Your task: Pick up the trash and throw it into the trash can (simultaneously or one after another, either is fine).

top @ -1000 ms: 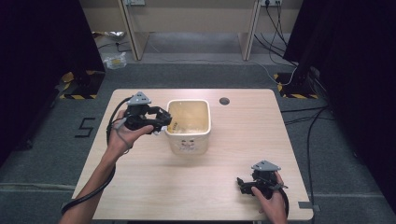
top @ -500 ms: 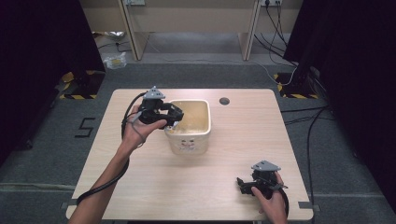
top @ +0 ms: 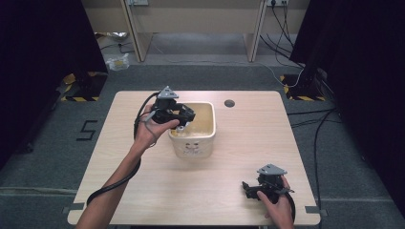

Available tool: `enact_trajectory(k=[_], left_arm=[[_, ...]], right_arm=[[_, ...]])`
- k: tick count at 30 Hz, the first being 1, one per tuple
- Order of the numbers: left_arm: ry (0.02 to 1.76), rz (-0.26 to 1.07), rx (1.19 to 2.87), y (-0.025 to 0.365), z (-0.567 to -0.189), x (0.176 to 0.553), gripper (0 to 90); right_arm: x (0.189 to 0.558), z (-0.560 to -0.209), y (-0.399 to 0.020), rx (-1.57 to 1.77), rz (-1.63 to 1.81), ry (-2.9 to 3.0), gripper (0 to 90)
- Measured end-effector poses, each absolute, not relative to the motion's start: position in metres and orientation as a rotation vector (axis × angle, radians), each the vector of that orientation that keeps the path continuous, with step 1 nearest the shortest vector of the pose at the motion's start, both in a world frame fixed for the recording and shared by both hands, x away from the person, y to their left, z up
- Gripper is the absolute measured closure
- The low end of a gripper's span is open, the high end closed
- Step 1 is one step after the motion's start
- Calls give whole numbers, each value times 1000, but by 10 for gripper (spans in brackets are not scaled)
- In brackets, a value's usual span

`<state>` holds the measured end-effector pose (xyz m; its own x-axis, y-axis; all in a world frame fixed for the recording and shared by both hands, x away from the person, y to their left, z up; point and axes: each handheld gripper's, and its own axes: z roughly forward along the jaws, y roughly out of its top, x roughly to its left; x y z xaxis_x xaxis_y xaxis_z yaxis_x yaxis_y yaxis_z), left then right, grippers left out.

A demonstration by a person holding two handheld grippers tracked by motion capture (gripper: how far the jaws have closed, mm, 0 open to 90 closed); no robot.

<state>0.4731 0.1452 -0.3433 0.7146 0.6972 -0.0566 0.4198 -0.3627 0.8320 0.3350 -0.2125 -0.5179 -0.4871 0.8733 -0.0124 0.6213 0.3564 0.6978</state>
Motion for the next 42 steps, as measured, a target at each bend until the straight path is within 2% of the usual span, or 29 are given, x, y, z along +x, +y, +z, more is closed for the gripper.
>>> enact_trajectory(k=[28,42], left_arm=[[914,293,2091,133,-372,499,331],[925,272,2093,133,-375,502,309]], right_arm=[[335,-518,-212,1300,901,2245,8],[335,-518,-212,1296,902,2248,8]])
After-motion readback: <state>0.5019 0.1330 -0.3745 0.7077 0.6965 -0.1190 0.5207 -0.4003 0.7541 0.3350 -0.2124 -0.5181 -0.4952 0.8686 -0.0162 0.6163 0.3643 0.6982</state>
